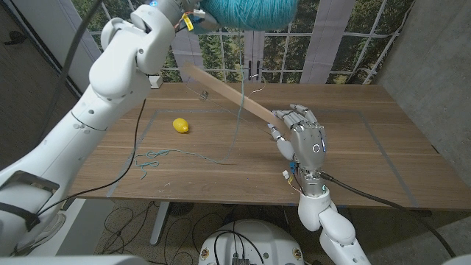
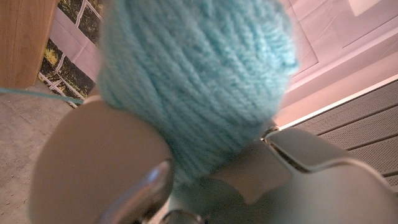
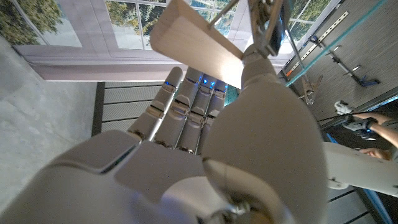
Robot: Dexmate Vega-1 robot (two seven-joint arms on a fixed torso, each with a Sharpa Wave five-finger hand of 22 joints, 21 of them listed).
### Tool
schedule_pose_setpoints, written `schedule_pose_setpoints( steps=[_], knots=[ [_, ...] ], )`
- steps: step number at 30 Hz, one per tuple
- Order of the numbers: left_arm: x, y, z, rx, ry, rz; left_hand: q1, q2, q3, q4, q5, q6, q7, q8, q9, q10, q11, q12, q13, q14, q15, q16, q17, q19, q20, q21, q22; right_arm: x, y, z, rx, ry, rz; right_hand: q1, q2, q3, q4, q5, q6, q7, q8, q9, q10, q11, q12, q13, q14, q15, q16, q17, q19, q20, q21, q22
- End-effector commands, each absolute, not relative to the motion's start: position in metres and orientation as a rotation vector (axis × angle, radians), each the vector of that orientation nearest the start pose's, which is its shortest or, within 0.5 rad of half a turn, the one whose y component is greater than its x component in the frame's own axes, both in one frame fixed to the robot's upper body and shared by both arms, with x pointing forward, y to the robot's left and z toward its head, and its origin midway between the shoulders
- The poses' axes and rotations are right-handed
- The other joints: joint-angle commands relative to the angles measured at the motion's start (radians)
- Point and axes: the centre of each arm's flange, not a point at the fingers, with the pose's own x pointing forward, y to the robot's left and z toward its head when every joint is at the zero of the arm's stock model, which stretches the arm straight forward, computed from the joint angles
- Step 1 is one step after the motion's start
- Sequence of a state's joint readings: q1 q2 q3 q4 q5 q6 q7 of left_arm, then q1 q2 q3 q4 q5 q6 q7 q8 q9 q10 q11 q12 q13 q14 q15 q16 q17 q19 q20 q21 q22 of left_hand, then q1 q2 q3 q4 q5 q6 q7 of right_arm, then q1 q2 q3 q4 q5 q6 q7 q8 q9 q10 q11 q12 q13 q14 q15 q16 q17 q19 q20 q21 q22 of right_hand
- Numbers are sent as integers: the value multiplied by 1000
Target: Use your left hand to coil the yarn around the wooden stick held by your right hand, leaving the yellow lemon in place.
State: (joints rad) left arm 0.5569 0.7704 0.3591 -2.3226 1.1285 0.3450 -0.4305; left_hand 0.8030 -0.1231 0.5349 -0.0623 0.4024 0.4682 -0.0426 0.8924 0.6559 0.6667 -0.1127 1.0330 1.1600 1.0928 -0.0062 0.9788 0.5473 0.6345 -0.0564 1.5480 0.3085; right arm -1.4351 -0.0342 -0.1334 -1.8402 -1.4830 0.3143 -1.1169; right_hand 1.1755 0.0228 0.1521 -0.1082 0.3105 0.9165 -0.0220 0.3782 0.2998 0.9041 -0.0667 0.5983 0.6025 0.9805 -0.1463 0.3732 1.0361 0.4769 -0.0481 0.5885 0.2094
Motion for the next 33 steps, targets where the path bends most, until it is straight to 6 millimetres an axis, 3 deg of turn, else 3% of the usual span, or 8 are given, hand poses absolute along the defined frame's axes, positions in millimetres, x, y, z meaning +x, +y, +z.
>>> schedule_pose_setpoints(
  steps=[1, 3, 13, 25, 33],
  knots=[
    [389, 219, 272, 1718, -808, 677, 237, 286, 174, 162, -8, 1, 0, 5, 3, 34, -29, 1, 4, 202, -204, -2, 650, -4, -117, 4, 0, 417, -159, -104, -718, -1447, -711, 108, 120, 3, 5, 4, 144, -148, 5, 4, 91, -93, -2, 2, 9, -88, -3, 5, -7, -152, 8, 1],
    [395, 230, 270, 1700, -766, 668, 236, 286, 174, 161, -9, 1, 0, 4, 1, 36, -29, 2, 5, 199, -204, -12, 641, -5, -118, 4, -2, 416, -162, -106, -687, -1440, -710, 108, 120, 2, 6, 5, 144, -149, 5, 5, 91, -95, -3, 2, 8, -87, -6, 6, -7, -152, 9, 0],
    [411, 239, 248, 1733, -664, 559, 234, 286, 177, 157, -11, 3, 2, 3, 0, 35, -27, 1, 7, 201, -204, -17, 643, -6, -115, 6, -4, 412, -173, -102, -650, -1416, -774, 108, 121, -2, 9, 5, 142, -146, 5, 11, 92, -95, -5, 4, 9, -87, -13, 11, -12, -152, 16, 0],
    [405, 268, 224, 1716, -556, 493, 232, 289, 178, 150, -17, 0, 5, 3, 3, 34, -23, -3, 5, 200, -205, -49, 617, -8, -116, 4, -16, 434, -205, -90, -606, -1297, -924, 111, 123, -7, 10, 7, 144, -146, 1, 9, 91, -93, -9, 7, 10, -88, -21, 17, -15, -152, 24, -1],
    [403, 274, 206, 1732, -497, 432, 230, 289, 179, 144, -21, 0, 8, 1, 1, 34, -19, -4, 6, 204, -205, -66, 611, -13, -115, 10, -17, 446, -222, -86, -538, -1223, -987, 112, 123, -9, 11, 7, 143, -146, 1, 12, 92, -93, -10, 8, 11, -87, -25, 20, -18, -152, 27, -1]
  ],
)
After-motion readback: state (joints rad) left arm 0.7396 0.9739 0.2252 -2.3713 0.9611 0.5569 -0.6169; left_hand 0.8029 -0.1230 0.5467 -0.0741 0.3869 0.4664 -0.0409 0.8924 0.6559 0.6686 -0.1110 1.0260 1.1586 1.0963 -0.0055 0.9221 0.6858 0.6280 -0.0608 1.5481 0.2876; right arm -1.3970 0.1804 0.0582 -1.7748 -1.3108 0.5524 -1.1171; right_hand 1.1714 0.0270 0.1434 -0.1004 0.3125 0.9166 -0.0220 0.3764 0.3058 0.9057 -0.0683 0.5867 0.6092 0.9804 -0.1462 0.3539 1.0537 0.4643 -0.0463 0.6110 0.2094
